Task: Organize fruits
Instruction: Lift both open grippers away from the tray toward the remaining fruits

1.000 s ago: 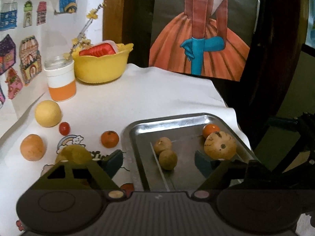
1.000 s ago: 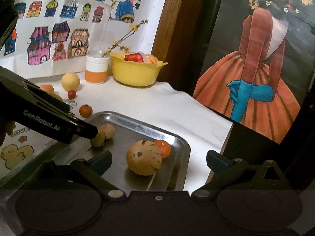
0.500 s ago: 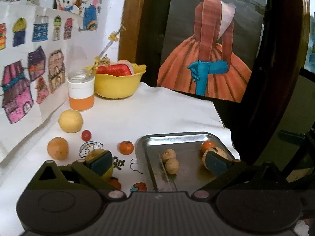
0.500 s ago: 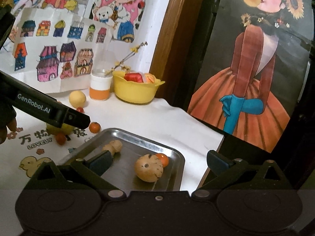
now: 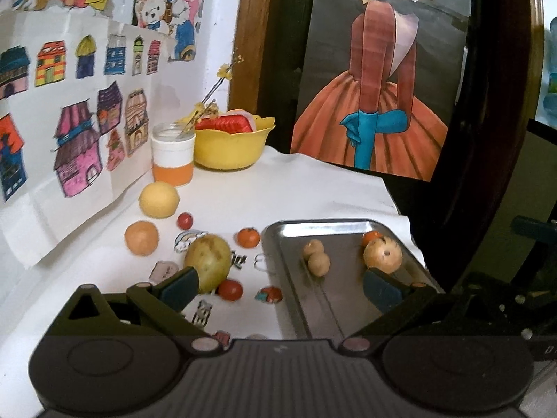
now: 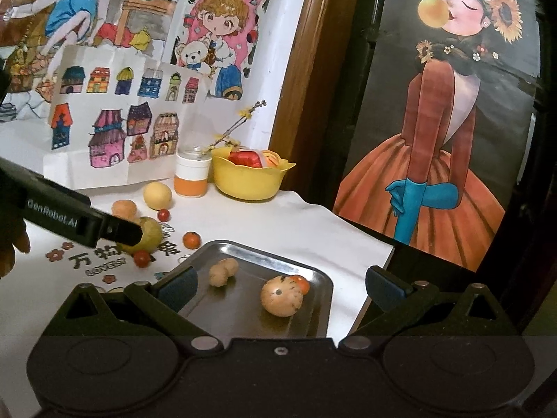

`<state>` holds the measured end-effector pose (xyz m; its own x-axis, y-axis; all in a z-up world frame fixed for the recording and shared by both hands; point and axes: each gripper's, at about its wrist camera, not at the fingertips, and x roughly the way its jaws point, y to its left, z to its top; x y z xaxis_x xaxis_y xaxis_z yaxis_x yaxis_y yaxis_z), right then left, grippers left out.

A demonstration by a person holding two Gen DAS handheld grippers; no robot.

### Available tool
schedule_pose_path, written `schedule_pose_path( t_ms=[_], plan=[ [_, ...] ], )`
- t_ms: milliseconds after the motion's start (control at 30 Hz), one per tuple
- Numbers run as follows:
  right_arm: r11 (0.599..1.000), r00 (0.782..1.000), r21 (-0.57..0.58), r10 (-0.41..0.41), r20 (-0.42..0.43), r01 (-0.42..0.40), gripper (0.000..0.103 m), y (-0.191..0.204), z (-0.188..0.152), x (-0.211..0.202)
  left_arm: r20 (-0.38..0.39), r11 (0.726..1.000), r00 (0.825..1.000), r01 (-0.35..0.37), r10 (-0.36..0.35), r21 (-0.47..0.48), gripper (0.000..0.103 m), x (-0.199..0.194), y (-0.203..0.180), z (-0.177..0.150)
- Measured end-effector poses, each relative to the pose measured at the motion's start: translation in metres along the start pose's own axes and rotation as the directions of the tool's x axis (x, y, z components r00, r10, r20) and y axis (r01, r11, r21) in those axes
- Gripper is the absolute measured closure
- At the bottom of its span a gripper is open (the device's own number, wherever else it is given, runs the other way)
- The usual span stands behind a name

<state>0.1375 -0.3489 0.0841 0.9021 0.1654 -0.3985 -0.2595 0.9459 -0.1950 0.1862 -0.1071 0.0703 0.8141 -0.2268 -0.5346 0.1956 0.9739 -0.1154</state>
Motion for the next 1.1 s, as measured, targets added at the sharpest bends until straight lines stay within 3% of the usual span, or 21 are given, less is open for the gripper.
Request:
schedule_pose_path(
  t_ms=[367,1100],
  plan=[
    [1.0,0.999,0.002,0.02,-0.028,-0.02,0.001,0.018,-0.016,-0.034,-0.026,0.999,1.0,-0.016,0.017,0.045,0.0,-0.031,0.001,-0.027],
    [0.996,0.98,0.07,0.075,-0.184,-0.064,0.001,0.063,-0.068,-0.072,-0.101,0.994,0.994,-0.04,0.051,0.101,0.0,-0.07,0.024,-0.08]
  ],
)
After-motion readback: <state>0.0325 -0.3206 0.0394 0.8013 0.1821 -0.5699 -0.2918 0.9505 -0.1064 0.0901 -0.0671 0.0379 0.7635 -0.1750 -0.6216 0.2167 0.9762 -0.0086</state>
